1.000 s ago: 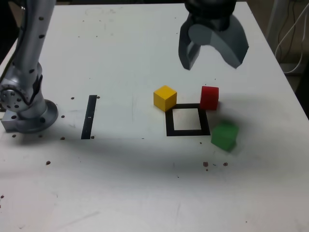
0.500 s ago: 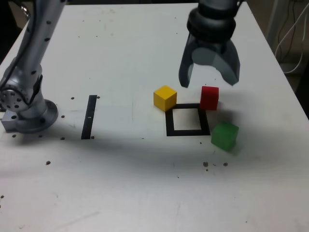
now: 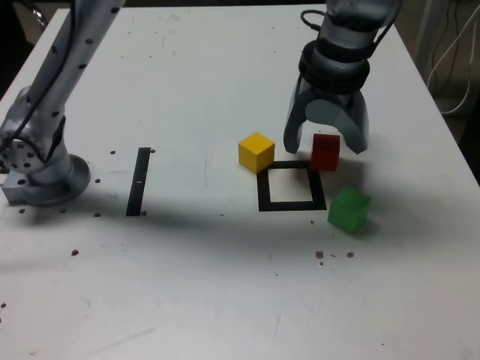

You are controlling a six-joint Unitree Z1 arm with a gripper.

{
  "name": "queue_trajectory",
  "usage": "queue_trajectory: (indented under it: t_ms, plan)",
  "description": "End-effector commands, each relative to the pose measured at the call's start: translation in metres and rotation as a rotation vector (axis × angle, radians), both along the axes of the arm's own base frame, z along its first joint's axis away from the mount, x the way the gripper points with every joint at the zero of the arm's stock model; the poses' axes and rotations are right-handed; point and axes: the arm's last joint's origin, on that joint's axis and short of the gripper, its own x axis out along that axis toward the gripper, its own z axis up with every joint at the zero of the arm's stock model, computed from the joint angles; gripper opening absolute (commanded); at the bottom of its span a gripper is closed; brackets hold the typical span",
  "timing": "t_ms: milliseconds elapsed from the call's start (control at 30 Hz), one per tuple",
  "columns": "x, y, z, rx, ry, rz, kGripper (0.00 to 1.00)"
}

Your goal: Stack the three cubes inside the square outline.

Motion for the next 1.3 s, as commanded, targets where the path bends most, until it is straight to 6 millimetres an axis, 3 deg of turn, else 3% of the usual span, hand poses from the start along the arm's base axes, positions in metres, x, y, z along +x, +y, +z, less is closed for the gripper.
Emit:
queue_trajectory:
  t_ms: [0, 167, 367, 833, 1033, 1267]
  plan:
    - [0.002, 0.002, -0.007, 0.005, 0.004, 0.006, 0.84]
    - [0.004, 0.002, -0.013, 0.003, -0.008, 0.011, 0.74]
    - [0.008, 0.001, -0.018, -0.005, -0.045, 0.014, 0.53]
    - [0.009, 0.001, -0.022, -0.004, -0.065, 0.037, 0.25]
    - [0.002, 0.001, -0.008, 0.008, -0.08, 0.046, 0.17]
    - [-0.022, -0.005, 0.029, 0.009, -0.099, 0.052, 0.17]
